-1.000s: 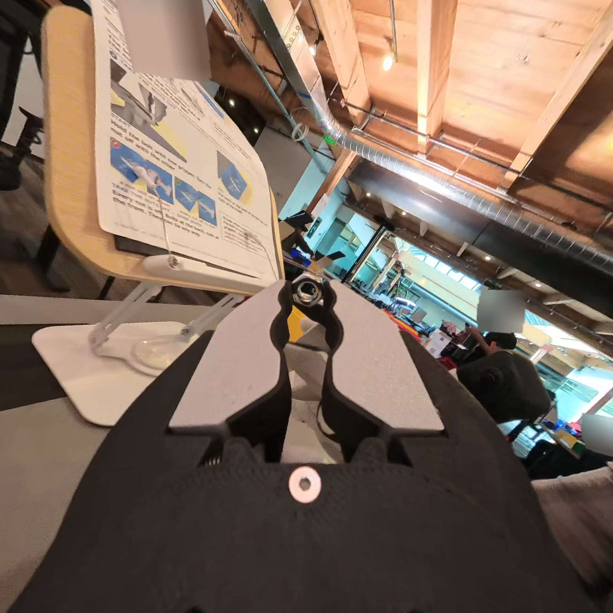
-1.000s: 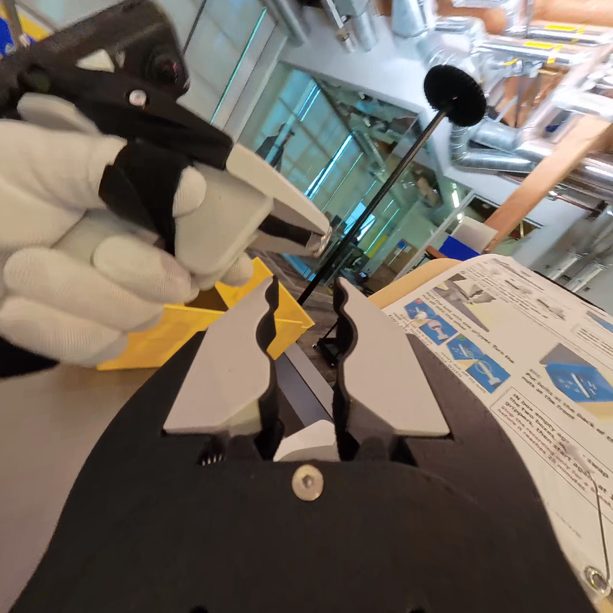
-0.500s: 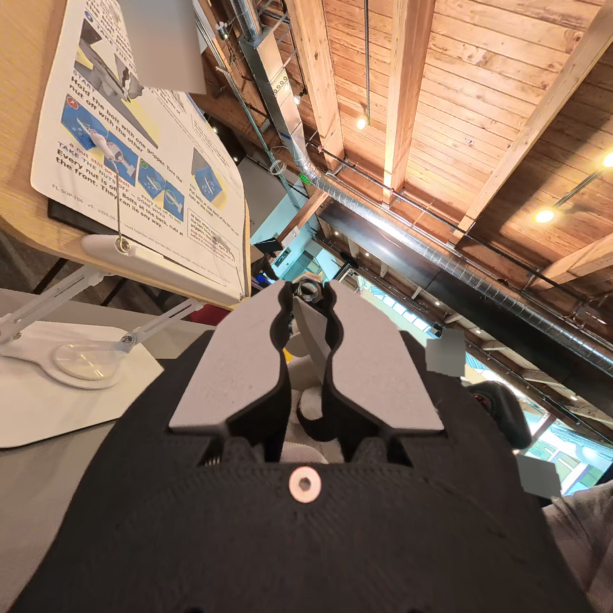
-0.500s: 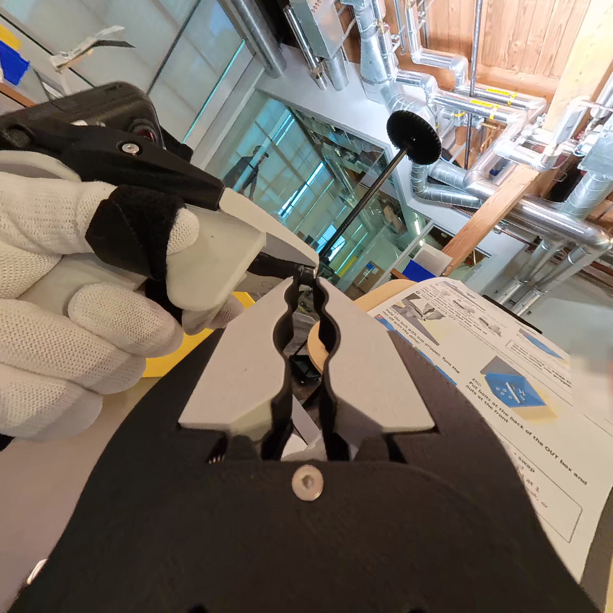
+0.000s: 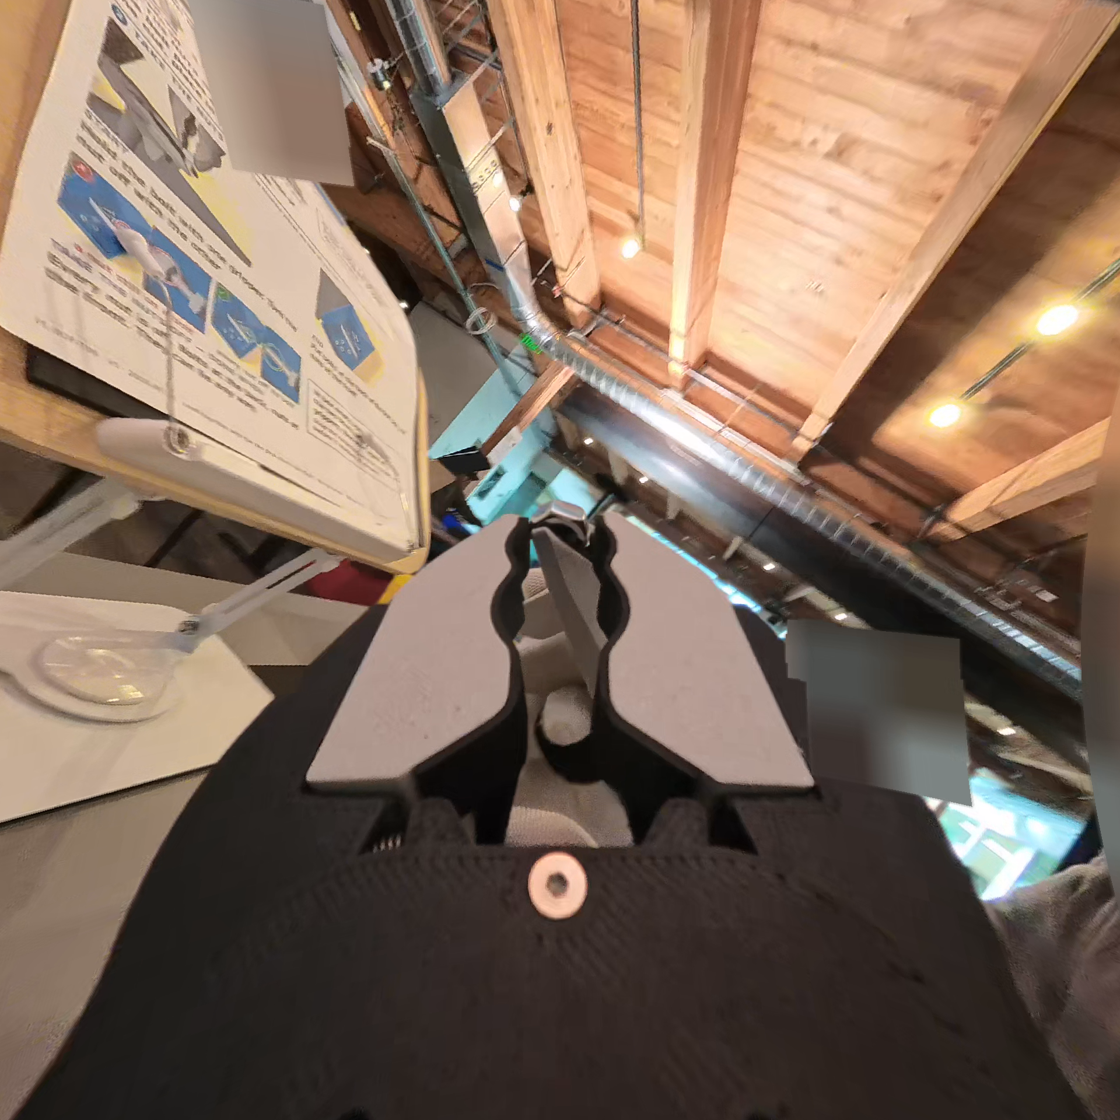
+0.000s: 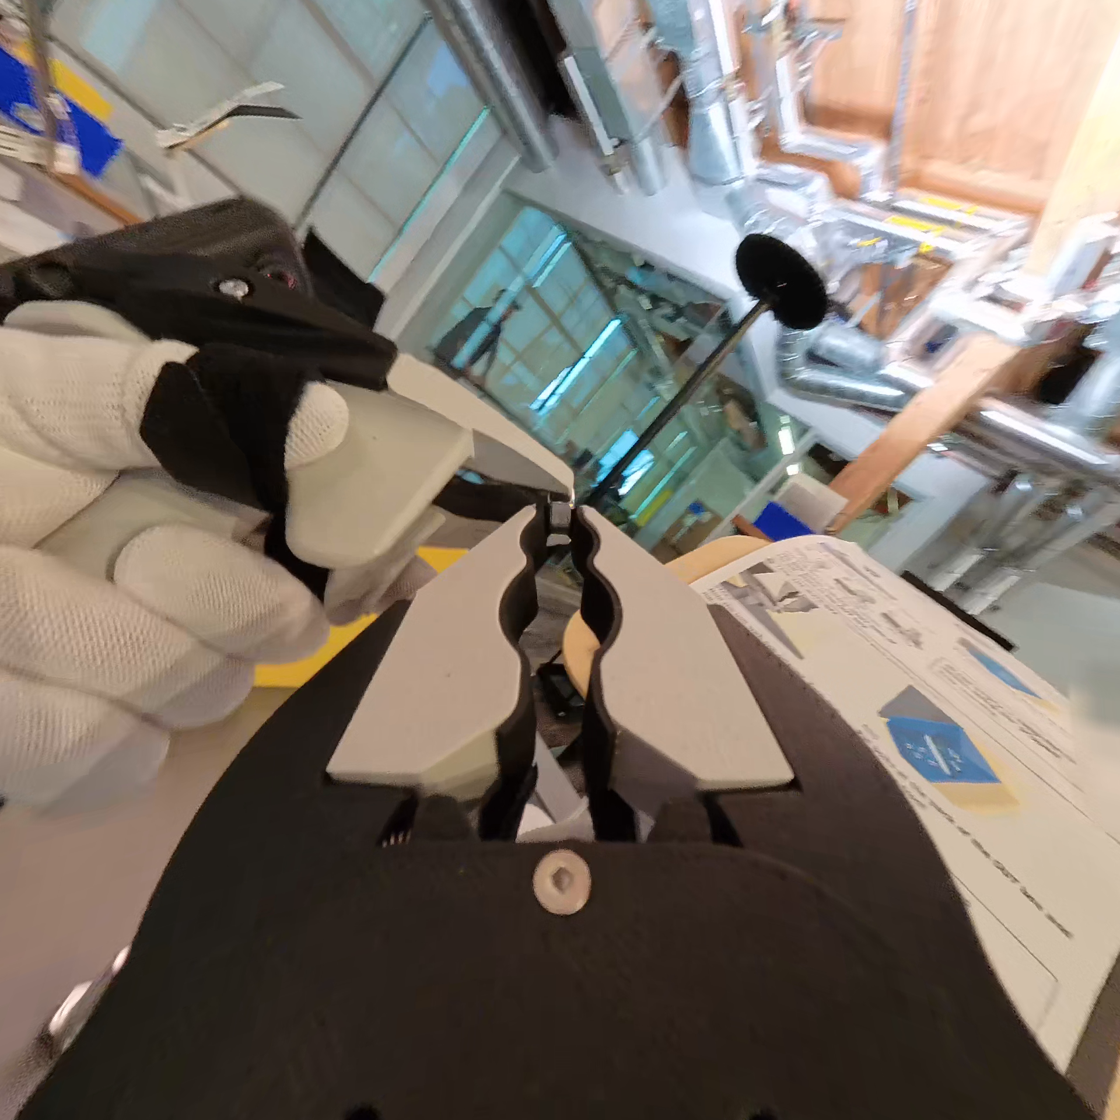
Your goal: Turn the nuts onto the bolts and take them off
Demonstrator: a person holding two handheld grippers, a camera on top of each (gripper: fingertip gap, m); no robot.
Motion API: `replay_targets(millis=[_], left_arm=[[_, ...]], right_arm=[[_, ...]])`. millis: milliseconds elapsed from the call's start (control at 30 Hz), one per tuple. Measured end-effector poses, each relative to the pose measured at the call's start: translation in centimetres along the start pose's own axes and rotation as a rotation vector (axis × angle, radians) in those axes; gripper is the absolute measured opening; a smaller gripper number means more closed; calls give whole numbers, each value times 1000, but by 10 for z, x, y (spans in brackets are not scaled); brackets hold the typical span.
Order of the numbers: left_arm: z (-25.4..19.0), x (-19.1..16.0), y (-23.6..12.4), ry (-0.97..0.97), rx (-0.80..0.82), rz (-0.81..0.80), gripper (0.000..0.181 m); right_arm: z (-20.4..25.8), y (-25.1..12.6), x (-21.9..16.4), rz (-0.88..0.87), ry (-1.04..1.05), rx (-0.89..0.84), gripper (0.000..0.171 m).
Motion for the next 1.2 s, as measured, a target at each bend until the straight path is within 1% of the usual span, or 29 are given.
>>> replay_targets(millis=[67, 100, 133, 200, 267, 367, 433, 467, 567, 633, 667, 833, 967, 1100, 1200], left_arm=[[2, 4, -7, 99, 50, 16, 31], [6, 2, -10, 190, 106, 61, 41], [10, -1, -15, 279, 153, 104, 47], [18, -7, -27, 397, 229, 180, 46], [30, -24, -40, 494, 283, 295, 47], [60, -61, -61, 687, 384, 512, 55], [83, -85, -75, 784, 440, 646, 57], [93, -97, -80, 821, 455, 710, 59], [119, -126, -91, 907, 483, 867, 58], [129, -141, -96, 927, 482, 975, 58], [132, -145, -97, 933, 484, 1001, 58], [141, -155, -97, 938, 476, 1076, 55], [147, -160, -101, 934, 464, 1119, 49], [148, -162, -99, 938, 455, 1128, 43], [147, -163, -98, 947, 440, 1130, 38]], right_arm=[[-6, -4, -7, 35, 9, 51, 6], [-10, -7, -12, 59, 15, 79, 6], [-14, -10, -18, 91, 21, 114, 6], [-25, -19, -27, 138, 14, 134, 6], [-33, -26, -34, 167, 46, 159, 5], [-36, -31, -39, 191, 50, 175, 6], [-30, -30, -43, 209, 44, 204, 6], [-23, -29, -47, 228, 41, 239, 6], [-6, -29, -62, 299, 34, 344, 6], [5, -34, -76, 378, 21, 419, 6], [11, -37, -83, 421, 23, 466, 6], [59, -58, -119, 646, 32, 770, 6], [92, -87, -143, 796, 27, 971, 6], [121, -112, -146, 810, 182, 1125, 6], [134, -123, -147, 821, 261, 1196, 6]])
Point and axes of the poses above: each gripper's, where its closed fingertips meet, y out along the fingers, x out of its top, z = x × y across the jaws, the point moved 1 cm from there along -y, back along the fingers, and after that the axes turned 9 degrees about x, right-handed, at the moved point
